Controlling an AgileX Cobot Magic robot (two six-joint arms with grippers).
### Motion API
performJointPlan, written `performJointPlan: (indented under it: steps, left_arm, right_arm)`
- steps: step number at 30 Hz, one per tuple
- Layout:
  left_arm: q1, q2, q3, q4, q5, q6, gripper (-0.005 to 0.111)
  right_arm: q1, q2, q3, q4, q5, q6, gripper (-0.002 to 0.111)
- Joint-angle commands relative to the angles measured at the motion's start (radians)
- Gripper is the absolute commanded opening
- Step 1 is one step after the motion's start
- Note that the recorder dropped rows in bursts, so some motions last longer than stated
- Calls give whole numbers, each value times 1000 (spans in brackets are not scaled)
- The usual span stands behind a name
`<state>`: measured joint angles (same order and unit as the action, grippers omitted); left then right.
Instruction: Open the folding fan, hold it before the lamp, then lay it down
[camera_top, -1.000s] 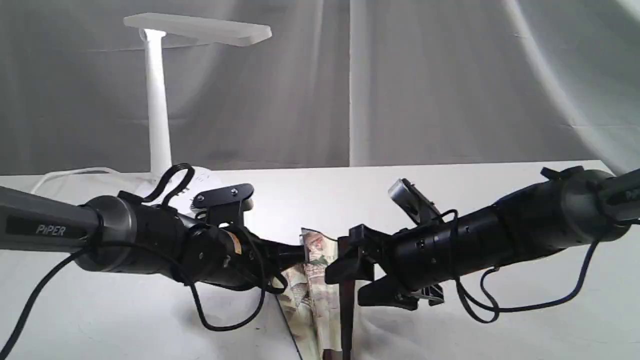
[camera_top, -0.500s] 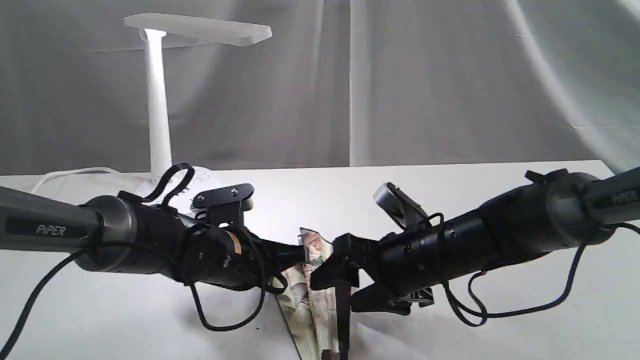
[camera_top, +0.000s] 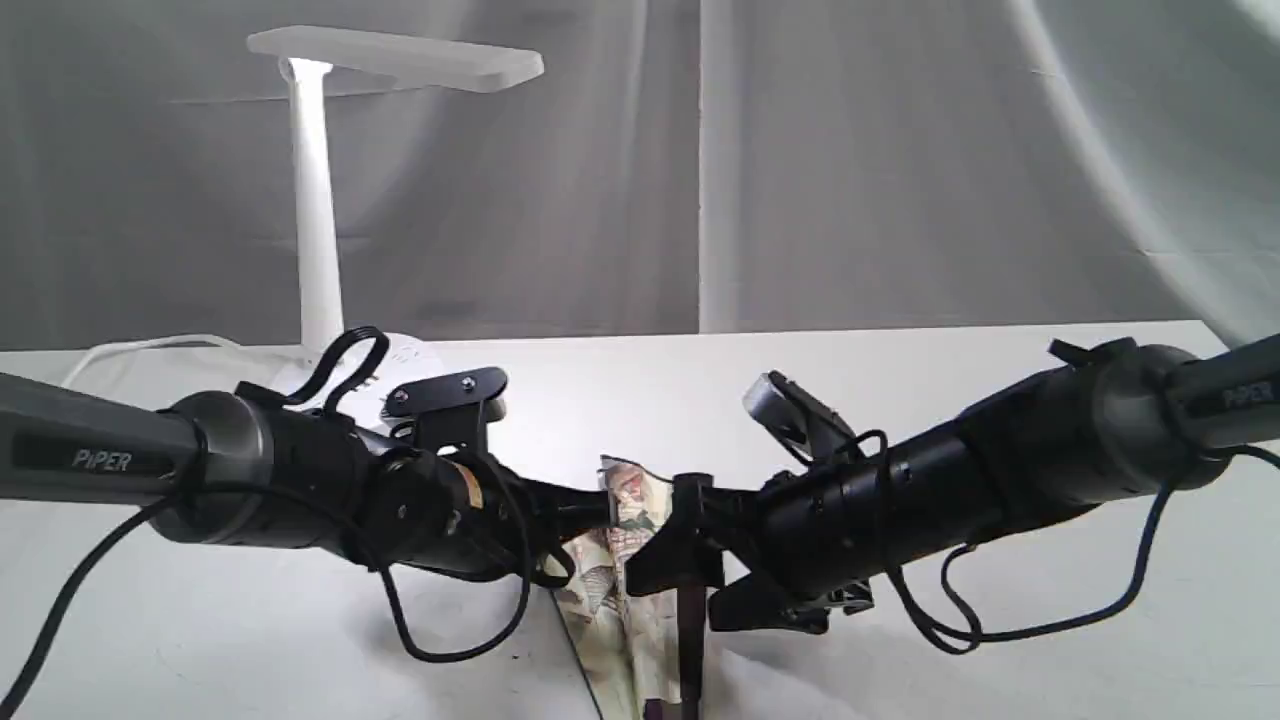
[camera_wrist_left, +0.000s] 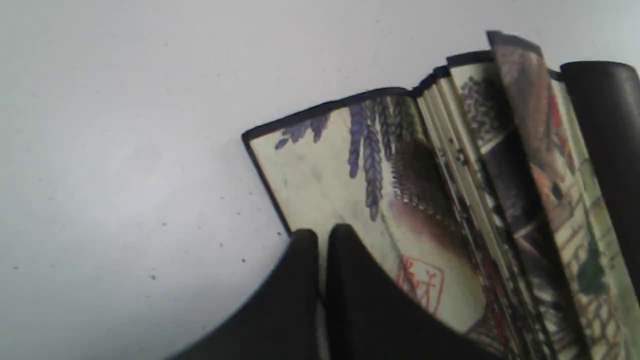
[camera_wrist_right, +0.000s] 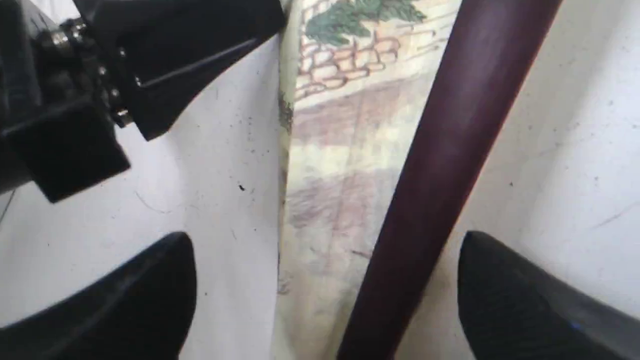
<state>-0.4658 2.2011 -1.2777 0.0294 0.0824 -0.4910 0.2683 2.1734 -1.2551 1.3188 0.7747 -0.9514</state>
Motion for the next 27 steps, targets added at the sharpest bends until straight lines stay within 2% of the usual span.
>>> performJointPlan:
  steps: [1, 9, 14, 27]
  left_arm:
    - [-3, 8, 3, -5, 52, -6, 0]
    - [-3, 8, 3, -5, 52, -6, 0]
    - [-3, 8, 3, -5, 52, -6, 0]
    - [-3, 8, 3, -5, 52, -6, 0]
  right_arm:
    - [2, 10, -4, -20, 29, 10, 72]
    - [2, 111, -4, 150, 64, -92, 66]
    - [2, 117, -4, 241, 81, -116, 52]
    - [2, 117, -4, 234, 66, -116, 15]
